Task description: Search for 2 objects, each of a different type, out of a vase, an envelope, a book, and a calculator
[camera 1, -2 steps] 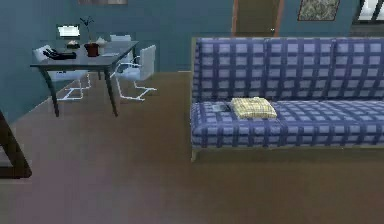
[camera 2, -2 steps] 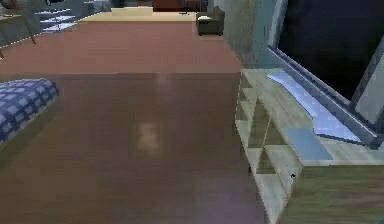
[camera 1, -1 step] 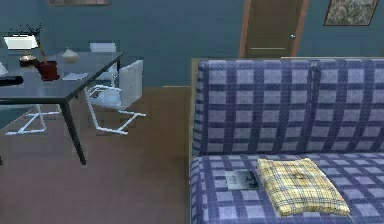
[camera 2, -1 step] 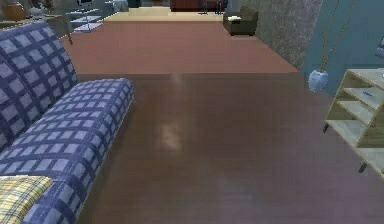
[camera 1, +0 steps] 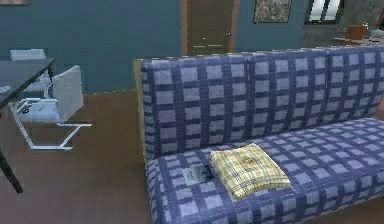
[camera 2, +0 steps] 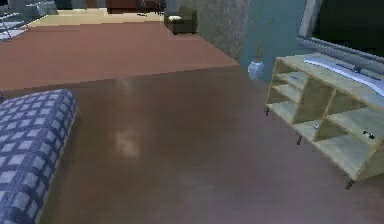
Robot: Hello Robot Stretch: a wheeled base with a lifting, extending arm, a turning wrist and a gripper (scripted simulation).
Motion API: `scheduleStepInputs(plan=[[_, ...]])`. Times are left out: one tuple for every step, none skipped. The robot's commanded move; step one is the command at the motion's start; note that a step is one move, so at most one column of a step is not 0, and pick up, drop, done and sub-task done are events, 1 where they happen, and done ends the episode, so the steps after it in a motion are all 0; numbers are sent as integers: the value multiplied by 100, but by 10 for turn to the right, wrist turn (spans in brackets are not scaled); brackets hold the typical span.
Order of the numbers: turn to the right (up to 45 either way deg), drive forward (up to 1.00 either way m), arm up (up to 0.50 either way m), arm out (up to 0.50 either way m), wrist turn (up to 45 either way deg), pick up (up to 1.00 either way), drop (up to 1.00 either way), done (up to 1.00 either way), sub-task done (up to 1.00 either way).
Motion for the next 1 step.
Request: scheduleStepInputs(plan=[[0, 0, 0, 0, 0, 0, 0, 100, 0]])
